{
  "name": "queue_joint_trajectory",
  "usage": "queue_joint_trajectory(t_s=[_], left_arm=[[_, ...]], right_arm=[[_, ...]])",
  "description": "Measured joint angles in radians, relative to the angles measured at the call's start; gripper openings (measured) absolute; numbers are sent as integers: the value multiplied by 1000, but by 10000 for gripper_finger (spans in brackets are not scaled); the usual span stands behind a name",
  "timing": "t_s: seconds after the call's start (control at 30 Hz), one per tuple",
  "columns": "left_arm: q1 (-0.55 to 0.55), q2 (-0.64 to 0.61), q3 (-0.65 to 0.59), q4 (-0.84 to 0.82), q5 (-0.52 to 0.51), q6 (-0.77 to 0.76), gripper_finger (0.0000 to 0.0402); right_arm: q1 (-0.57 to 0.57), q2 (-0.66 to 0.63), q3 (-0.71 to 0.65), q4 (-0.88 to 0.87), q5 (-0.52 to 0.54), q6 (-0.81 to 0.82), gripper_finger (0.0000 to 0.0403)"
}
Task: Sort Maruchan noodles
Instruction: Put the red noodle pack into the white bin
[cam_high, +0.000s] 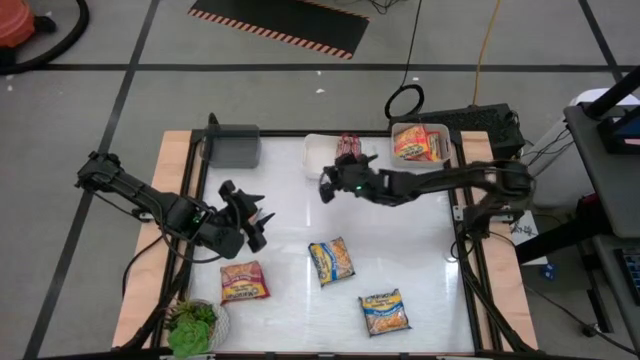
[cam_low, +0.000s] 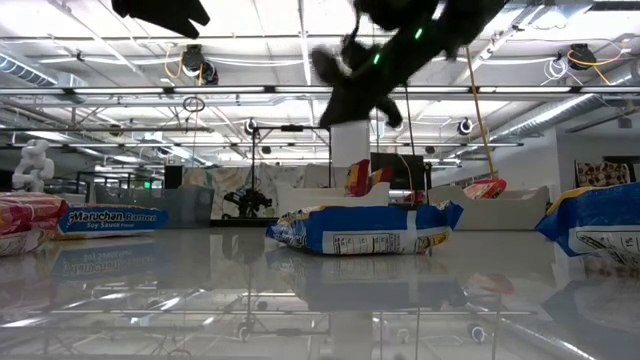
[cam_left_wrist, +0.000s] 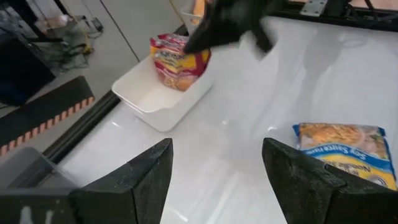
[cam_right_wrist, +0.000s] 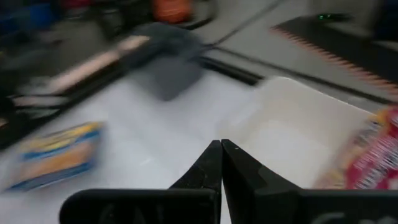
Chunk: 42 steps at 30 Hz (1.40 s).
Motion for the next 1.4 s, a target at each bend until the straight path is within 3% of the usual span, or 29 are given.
queue_joint_trajectory(t_s=[0.3, 0.37, 0.47, 0.6, 0.77, 0.9, 1.23, 1.4], left_arm=[[-20, 0, 0, -1, 95, -27, 253], [-34, 0, 0, -1, 97, -42, 253], [-49, 0, 0, -1, 99, -67, 253], [-73, 0, 0, -29, 134, -116, 253], [-126, 0, 0, -133, 168, -256, 253], [-145, 5, 0, -116, 212, -315, 253], [-184, 200, 0, 141, 308, -126, 253], [-169, 277, 0, 121, 373, -117, 253]], right_arm=[[97, -279, 0, -381, -283, 42, 0], [150, -312, 0, -494, -279, 77, 0], [263, -327, -10, -594, -180, 145, 0], [404, -326, -86, -479, -99, 178, 0], [522, -326, -215, -241, -161, 223, 0], [562, -326, -230, -193, -212, 296, 0], [636, -326, -230, -71, -151, 287, 0], [644, -326, -230, -68, -126, 288, 0]])
